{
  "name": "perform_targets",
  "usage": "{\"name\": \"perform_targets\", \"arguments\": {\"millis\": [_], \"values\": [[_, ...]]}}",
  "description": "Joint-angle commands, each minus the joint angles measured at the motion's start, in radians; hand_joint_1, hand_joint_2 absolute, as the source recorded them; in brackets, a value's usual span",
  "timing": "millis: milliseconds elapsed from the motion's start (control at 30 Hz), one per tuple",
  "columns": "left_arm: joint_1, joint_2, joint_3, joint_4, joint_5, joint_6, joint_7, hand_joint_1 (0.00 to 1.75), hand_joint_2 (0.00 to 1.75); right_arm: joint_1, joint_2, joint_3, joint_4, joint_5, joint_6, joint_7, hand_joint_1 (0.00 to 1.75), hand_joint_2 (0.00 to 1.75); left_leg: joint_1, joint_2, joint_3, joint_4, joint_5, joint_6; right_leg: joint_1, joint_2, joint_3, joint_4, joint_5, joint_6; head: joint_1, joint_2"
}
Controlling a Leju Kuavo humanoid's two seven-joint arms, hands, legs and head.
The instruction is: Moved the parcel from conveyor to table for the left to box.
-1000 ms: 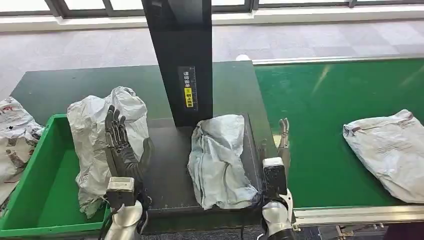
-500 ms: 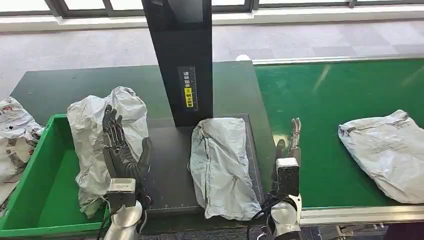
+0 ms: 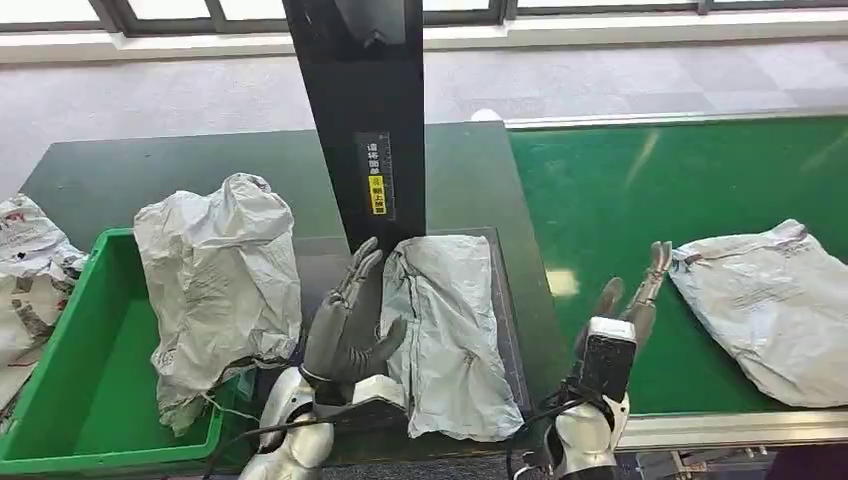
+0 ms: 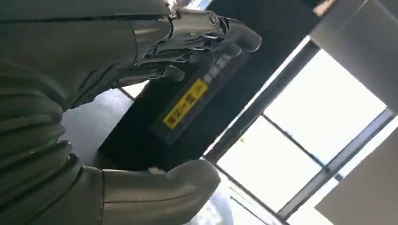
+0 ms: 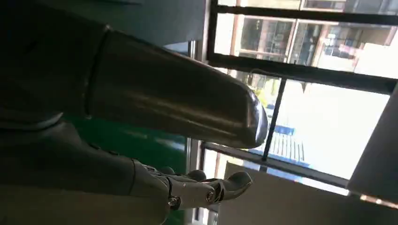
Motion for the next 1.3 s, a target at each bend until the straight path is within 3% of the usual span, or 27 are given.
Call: {"name": "perform_targets", "arguments": {"millis": [33, 300, 567, 767, 1167, 1200, 1233, 1267, 1300], "values": [[-0.086, -0.018, -0.054, 0.264, -0.121, 0.016, 0.09, 0.0, 1.75, 0.034, -0.038, 0.094, -0.076, -0.015, -0.05, 0.002, 0.0, 0.0, 0.0, -0.002, 0.002, -0.002, 0.001, 0.001, 0.0, -0.005, 0.002, -0.001, 0.0, -0.001, 0.0, 0.0], [-0.091, -0.015, -0.058, 0.273, -0.155, 0.002, 0.117, 0.0, 1.75, 0.025, -0.039, 0.087, -0.058, -0.022, -0.05, 0.002, 0.0, 0.0, 0.0, 0.0, 0.0, -0.001, 0.0, 0.001, 0.001, -0.003, 0.001, -0.001, 0.0, 0.0, 0.0, 0.0], [-0.117, -0.019, -0.054, 0.367, -0.322, -0.014, 0.243, 0.0, 1.75, 0.044, -0.043, 0.086, -0.078, -0.022, -0.053, 0.002, 0.0, 0.0, 0.0, -0.001, 0.0, 0.0, 0.0, 0.001, 0.001, -0.003, 0.001, -0.001, 0.0, 0.0, 0.0, 0.0], [-0.153, -0.031, -0.068, 0.506, -0.448, -0.127, 0.326, 0.0, 1.75, 0.019, -0.045, 0.082, -0.045, -0.028, -0.039, 0.002, 0.0, 0.0, 0.0, 0.0, 0.0, -0.001, 0.001, 0.001, 0.001, -0.003, 0.001, -0.001, 0.0, 0.0, 0.0, 0.0], [-0.136, -0.037, -0.077, 0.512, -0.488, -0.165, 0.33, 0.0, 1.75, 0.024, -0.038, 0.084, -0.03, -0.012, -0.032, 0.002, 0.0, 0.0, 0.0, 0.0, 0.001, 0.0, 0.0, 0.001, 0.0, -0.002, 0.003, -0.001, 0.0, 0.0, 0.0, 0.0], [-0.134, -0.041, -0.085, 0.52, -0.499, -0.176, 0.326, 0.1, 1.75, 0.029, -0.038, 0.085, -0.032, -0.015, -0.035, 0.002, 0.0, 0.0, 0.0, 0.001, 0.001, -0.001, 0.001, 0.001, 0.0, -0.002, 0.003, -0.001, 0.001, 0.0, 0.0, 0.0], [-0.134, -0.042, -0.086, 0.523, -0.502, -0.182, 0.324, 1.26, 1.75, 0.031, -0.039, 0.085, -0.034, -0.018, -0.035, 0.002, 0.0, 0.0, 0.0, 0.0, 0.002, -0.001, 0.001, 0.001, 0.0, -0.002, 0.004, -0.002, 0.001, 0.0, 0.0, 0.0], [-0.131, -0.044, -0.095, 0.529, -0.51, -0.189, 0.32, 1.75, 1.75, 0.037, -0.04, 0.086, -0.037, -0.019, -0.034, 0.002, 0.0, 0.0, 0.0, 0.0, 0.002, -0.001, 0.0, 0.001, 0.0, -0.002, 0.004, -0.001, 0.0, 0.0, 0.0, 0.0], [-0.131, -0.044, -0.096, 0.534, -0.512, -0.194, 0.32, 1.75, 1.75, 0.04, -0.04, 0.088, -0.038, -0.02, -0.033, 0.002, 0.0, 0.0, 0.0, -0.001, 0.003, -0.001, 0.001, 0.001, 0.0, -0.003, 0.005, -0.002, 0.0, 0.0, 0.0, 0.0]]}}
